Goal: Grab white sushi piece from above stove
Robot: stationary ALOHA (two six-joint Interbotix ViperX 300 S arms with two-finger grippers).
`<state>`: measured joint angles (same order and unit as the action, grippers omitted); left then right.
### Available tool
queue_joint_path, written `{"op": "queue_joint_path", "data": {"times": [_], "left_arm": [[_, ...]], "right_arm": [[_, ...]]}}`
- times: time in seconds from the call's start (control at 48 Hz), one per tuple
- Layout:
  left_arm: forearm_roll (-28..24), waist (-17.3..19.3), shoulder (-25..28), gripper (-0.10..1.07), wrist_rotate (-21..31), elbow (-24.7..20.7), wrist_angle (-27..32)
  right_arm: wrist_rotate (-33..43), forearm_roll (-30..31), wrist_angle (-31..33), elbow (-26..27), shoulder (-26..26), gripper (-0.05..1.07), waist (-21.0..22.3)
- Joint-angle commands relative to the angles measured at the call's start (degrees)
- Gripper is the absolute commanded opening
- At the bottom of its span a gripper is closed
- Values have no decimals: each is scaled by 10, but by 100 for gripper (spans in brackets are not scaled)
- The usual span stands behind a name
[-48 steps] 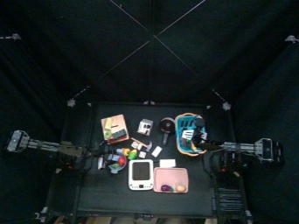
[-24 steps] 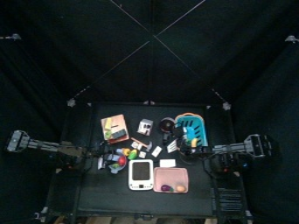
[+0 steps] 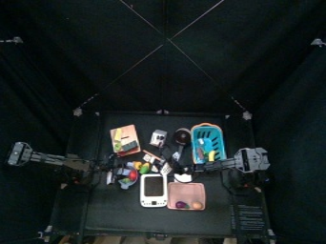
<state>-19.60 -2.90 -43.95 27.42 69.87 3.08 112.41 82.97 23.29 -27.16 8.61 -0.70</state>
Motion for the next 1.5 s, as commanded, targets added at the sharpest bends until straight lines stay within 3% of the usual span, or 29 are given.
{"op": "queue_joint_path", "data": {"times": [0.0, 0.354, 0.792, 1.479], "left_arm": [[-1, 1, 1, 85, -1, -6, -2], [-1, 1, 1, 85, -1, -6, -2], [-1, 0, 1, 85, -1, -6, -2], [-1, 1, 1, 85, -1, -4, -2]], "right_arm": [[-1, 12, -1, 25, 7, 96, 2], [-1, 32, 0, 49, 63, 96, 4], [-31, 23, 11, 68, 96, 96, 18], [-242, -151, 23, 124, 134, 96, 27]]}}
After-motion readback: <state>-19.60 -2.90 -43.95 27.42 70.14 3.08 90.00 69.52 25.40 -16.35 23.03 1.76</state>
